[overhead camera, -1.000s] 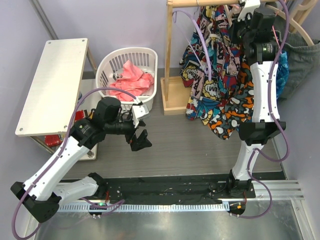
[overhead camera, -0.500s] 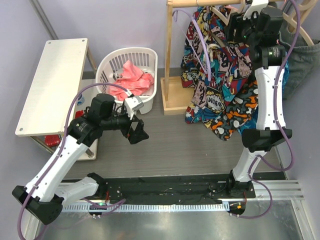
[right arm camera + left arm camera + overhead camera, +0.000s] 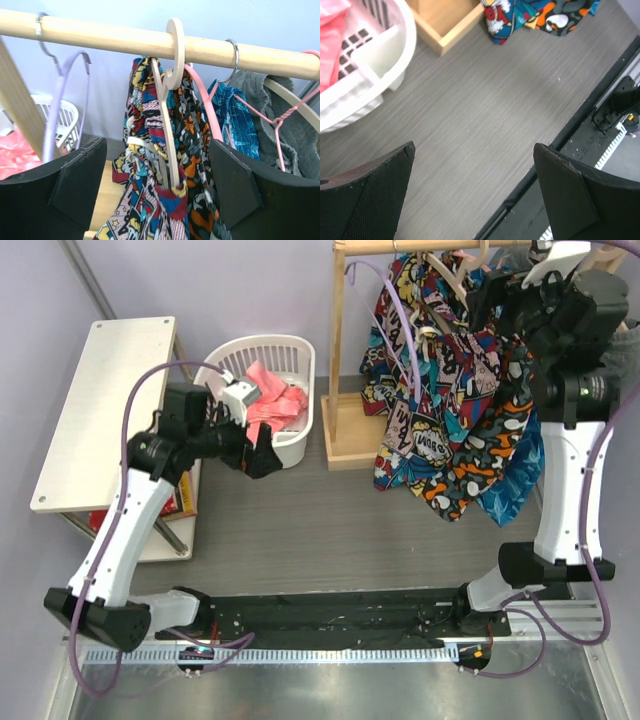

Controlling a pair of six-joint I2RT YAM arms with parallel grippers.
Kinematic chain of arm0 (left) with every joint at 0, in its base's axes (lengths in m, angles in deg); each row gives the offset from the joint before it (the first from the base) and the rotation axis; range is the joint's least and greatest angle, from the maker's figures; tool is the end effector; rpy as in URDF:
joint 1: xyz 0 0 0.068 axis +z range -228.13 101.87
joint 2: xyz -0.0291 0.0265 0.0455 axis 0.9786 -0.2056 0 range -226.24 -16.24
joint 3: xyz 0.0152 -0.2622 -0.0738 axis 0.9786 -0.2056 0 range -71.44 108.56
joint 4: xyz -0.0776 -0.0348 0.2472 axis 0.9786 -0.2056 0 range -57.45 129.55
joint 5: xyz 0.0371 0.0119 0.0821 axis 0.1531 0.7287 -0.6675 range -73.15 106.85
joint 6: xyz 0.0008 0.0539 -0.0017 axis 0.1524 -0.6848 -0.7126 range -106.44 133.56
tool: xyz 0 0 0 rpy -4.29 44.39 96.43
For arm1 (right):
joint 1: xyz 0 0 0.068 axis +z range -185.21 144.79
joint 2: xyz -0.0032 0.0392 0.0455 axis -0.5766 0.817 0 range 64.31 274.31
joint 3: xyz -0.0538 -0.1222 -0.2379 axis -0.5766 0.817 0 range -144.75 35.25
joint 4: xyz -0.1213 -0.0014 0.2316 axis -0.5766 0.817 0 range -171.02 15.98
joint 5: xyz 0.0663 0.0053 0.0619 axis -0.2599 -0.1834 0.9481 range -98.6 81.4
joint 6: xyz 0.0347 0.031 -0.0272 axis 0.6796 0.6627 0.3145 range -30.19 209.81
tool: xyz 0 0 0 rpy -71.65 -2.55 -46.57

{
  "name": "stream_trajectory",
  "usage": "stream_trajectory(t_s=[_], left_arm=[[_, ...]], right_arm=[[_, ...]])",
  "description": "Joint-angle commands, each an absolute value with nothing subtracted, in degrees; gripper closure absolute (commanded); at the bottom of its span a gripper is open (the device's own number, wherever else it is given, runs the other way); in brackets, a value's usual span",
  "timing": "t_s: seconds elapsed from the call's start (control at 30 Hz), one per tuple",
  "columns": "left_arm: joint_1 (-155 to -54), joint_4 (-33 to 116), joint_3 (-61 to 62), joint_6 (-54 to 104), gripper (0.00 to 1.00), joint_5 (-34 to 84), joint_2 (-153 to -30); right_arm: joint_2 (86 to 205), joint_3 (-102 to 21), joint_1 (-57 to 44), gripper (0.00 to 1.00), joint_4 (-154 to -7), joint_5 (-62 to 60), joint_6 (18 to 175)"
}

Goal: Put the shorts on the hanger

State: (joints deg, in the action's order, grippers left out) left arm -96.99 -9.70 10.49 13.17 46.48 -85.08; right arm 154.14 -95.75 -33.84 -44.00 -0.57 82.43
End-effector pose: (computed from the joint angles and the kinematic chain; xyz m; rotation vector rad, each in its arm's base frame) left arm 0.2161 -0.0923 0.4116 0.6545 2.1057 -0.7484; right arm 0.2727 0.0115 0.5919 -0.2266 1.4818 0.0205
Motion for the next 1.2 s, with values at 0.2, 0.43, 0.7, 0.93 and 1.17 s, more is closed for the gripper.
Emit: stream_trajectory(t_s=[0.2, 0.43, 0.7, 0.93, 1.17], left_arm=[[-91.67, -27.59, 30.15, 9.96, 0.00, 46.12, -94.64], [-90.44, -30.05, 26.74, 9.17, 0.00, 38.31, -90.95], [-87.89, -27.16, 12.87, 9.60, 0.00, 33.82, -82.87], [-87.28, -25.93, 7.31, 10.04, 0.00, 30.48, -78.73], [-86.92, -24.70, 7.75, 11.01, 0.00, 30.56, -79.69]], right_arm=[[130.69, -69.37, -34.07, 0.00, -42.79, 18.10, 79.89], [118.20, -52.57, -33.98, 0.00, -34.27, 23.56, 76.72], [108.01, -34.02, -33.98, 0.00, -31.36, 25.06, 76.01], [104.83, -26.19, -33.98, 0.00, -30.30, 25.24, 74.08], [104.74, -23.82, -34.07, 0.00, -30.66, 25.85, 73.90]])
